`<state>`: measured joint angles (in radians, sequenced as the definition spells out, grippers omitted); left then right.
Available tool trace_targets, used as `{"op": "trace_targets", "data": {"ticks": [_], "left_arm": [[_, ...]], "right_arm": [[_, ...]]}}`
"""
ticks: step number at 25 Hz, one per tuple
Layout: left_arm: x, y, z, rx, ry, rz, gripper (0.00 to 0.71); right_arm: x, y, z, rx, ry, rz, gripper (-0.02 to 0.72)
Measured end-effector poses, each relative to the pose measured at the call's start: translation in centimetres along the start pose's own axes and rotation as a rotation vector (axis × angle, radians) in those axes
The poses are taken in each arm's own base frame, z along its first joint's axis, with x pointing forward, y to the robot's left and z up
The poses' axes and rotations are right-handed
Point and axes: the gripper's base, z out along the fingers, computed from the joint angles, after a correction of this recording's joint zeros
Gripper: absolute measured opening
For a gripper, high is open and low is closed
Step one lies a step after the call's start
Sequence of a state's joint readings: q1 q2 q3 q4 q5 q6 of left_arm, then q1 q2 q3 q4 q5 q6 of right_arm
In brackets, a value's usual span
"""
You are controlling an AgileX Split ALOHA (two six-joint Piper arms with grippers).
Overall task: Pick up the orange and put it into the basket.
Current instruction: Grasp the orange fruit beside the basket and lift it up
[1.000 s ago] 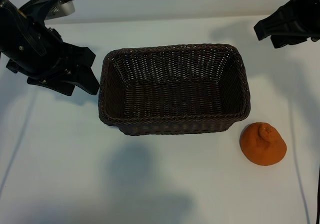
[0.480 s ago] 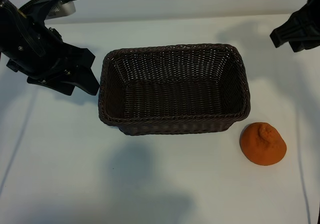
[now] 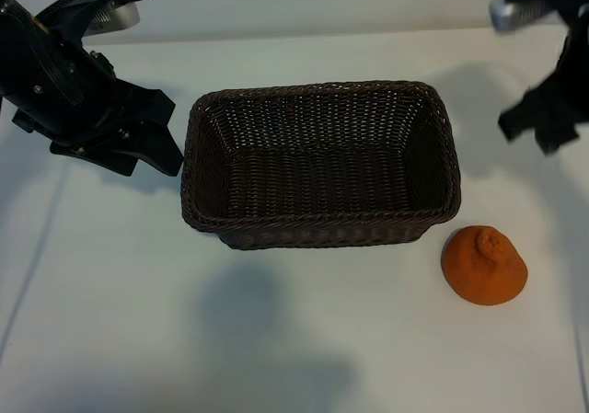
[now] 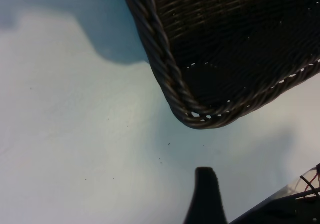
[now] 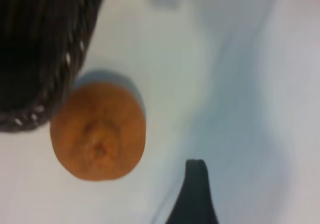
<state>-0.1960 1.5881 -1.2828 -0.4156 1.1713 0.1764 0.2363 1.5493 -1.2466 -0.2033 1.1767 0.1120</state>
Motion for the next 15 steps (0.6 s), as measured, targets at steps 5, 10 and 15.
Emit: {"op": "trace_targets", "data": {"ticks": [5, 10, 15], "left_arm": [[0.0, 0.0, 0.0, -0.001, -0.004, 0.000, 0.579], [-0.1, 0.0, 0.0, -0.001, -0.006, 0.002, 0.579], [-0.1, 0.0, 0.0, -0.001, -0.006, 0.002, 0.579]], "right_arm": [[1.7, 0.7, 3.0, -0.023, 0.048, -0.003, 0.567], [2.6, 1.5, 4.5, -0.080, 0.060, 0.018, 0.531], [2.8, 2.2, 4.8, -0.148, 0.058, 0.001, 0.484]]}}
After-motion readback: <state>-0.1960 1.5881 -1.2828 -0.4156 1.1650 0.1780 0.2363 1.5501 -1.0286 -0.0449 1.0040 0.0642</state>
